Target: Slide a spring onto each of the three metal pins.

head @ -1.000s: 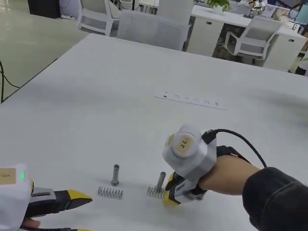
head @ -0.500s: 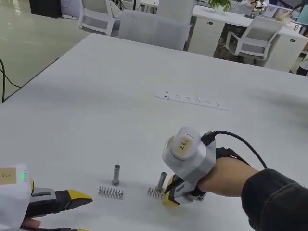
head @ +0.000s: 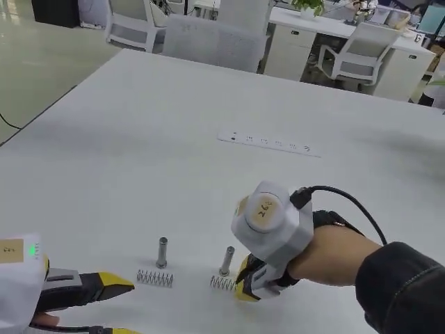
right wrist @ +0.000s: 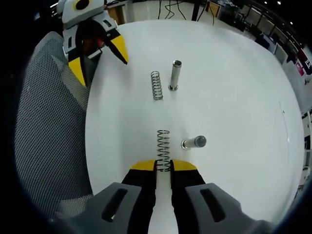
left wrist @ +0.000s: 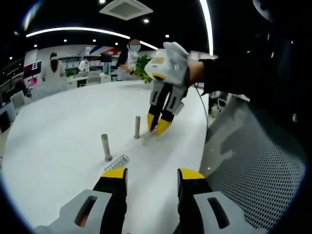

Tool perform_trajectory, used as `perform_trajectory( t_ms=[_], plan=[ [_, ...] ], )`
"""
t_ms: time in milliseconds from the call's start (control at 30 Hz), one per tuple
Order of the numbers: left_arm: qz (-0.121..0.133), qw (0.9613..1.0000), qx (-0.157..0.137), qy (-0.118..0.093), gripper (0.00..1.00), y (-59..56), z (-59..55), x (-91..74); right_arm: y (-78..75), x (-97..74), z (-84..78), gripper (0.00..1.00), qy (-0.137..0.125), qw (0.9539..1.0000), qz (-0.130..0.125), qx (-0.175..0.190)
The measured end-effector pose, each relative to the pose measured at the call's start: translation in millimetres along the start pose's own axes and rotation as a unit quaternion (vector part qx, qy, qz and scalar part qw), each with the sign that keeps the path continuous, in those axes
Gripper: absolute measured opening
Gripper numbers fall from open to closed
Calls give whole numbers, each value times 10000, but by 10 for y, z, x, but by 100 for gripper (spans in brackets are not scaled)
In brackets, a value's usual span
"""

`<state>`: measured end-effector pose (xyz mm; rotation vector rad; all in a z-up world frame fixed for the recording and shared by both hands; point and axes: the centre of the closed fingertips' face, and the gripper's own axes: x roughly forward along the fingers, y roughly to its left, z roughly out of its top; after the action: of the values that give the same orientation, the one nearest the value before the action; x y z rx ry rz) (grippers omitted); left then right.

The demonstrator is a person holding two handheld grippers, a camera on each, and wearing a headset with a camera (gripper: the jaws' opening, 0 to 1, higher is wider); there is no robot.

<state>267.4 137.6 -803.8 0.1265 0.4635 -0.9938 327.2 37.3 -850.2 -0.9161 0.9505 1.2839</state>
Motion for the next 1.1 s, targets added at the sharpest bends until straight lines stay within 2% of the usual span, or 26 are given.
perform_trajectory(
  t_ms=[367,600,800,1100],
  plan=[
    [-122,9997,197,-16,33,9,124,75,171,-147,184,8,-211,9996,140,-144],
    [-249,9995,182,-87,31,-9,177,149,258,-208,268,8,-298,9990,182,-277],
    [-403,9988,250,-88,29,-54,219,243,301,-217,313,8,-323,9986,212,-354],
    [-508,9982,298,-143,25,-62,292,310,375,-252,393,8,-376,9977,232,-512]
  ],
)
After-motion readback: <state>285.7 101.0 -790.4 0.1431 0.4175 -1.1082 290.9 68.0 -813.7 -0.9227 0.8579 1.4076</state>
